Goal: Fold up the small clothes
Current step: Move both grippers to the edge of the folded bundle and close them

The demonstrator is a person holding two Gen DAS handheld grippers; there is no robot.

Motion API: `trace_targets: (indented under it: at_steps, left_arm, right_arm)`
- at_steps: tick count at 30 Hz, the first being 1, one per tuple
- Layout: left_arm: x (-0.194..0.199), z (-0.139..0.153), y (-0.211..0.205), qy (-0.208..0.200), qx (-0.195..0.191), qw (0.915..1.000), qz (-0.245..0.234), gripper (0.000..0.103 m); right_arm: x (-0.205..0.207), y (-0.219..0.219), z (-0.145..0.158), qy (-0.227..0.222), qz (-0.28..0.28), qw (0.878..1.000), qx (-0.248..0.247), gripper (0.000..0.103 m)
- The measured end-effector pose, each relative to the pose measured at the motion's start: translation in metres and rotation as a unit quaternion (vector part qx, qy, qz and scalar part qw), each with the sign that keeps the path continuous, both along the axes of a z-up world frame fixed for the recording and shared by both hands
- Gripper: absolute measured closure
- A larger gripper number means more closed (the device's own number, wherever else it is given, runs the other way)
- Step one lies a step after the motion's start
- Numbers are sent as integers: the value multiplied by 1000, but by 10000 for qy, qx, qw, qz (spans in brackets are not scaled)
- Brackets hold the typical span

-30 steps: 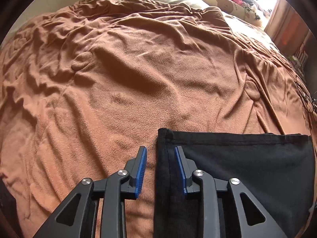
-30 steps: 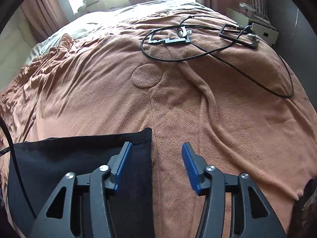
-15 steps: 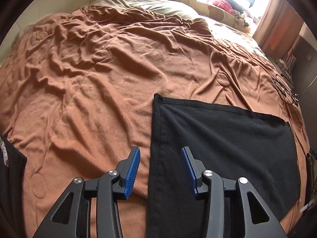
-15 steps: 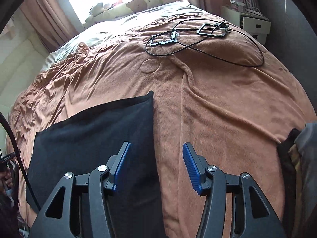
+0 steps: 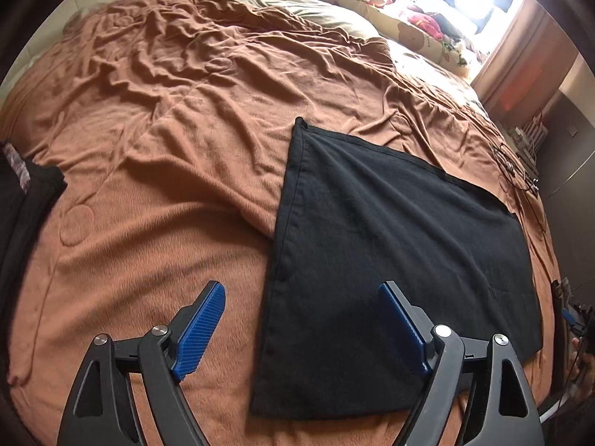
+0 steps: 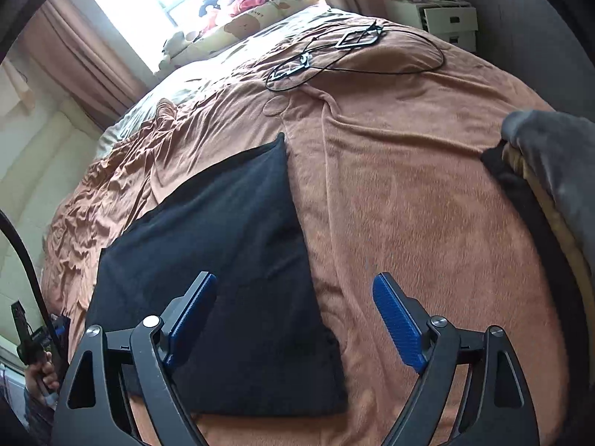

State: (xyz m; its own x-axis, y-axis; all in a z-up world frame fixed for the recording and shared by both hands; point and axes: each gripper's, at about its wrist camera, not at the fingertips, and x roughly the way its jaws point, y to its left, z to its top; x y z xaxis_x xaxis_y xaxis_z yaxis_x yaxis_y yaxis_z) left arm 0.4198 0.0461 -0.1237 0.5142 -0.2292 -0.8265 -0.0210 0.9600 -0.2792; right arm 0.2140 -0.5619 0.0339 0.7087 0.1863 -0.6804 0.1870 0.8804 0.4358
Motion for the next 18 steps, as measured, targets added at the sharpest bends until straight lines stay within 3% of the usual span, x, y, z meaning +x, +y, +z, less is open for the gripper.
trace_targets:
  at_steps: [10, 18]
  left_arm:
    - [-49, -23, 10, 198, -599, 9974, 357, 22]
    - [-73, -37, 15, 313, -1125, 9917, 543, 38]
  right_arm:
    - [-42, 1, -38, 20, -110, 9981, 607, 18]
    - [-57, 5, -68, 57, -145, 9922, 1233, 44]
